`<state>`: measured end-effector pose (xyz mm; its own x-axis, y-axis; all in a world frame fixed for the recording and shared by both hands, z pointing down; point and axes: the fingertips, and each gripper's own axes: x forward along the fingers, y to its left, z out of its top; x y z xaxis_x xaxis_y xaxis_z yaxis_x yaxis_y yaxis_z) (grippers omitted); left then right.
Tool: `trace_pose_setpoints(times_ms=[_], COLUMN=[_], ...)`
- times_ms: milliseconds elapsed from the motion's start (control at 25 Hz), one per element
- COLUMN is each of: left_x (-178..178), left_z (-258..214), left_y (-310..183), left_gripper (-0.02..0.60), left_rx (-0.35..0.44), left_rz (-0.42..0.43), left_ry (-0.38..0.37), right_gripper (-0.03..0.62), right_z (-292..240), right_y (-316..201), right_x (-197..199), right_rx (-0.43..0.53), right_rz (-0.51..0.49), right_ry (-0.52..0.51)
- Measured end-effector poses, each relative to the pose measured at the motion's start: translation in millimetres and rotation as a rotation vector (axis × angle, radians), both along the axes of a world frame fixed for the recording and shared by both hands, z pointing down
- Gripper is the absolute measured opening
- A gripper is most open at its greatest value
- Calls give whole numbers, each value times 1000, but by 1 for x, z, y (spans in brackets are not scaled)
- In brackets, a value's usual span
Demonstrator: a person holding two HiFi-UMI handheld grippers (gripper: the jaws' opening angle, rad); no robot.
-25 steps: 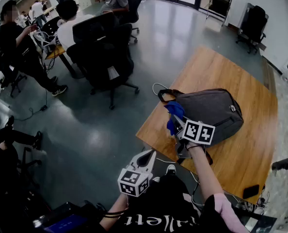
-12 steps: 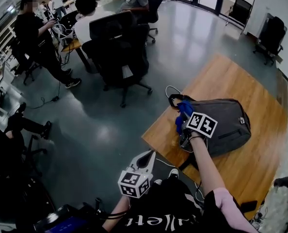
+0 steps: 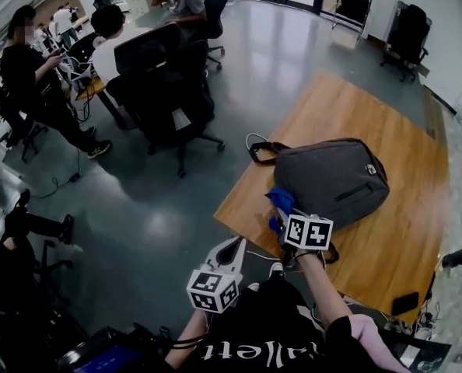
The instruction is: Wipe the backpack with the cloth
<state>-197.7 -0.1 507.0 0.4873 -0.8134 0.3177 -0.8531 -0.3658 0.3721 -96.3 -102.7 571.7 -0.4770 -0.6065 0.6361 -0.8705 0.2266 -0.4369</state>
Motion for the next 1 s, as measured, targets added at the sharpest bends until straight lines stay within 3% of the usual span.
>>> trace_pose_setpoints(times_ms=[160, 640, 1000], left_x=[17, 53, 83], left_z=[2, 8, 0], left_y=[13, 50, 40], left_gripper=[-2, -2, -2], left_rx=[0, -3, 3], left_rz=[71, 247, 248], left_ry=[-6, 0, -10], right_gripper=[104, 104, 104], right_z=[3, 20, 8], right_y=[45, 134, 129], right_x=[12, 56, 75], right_rx=[2, -39, -4], right_rz=[-5, 132, 9], right_ry=[-9, -20, 1])
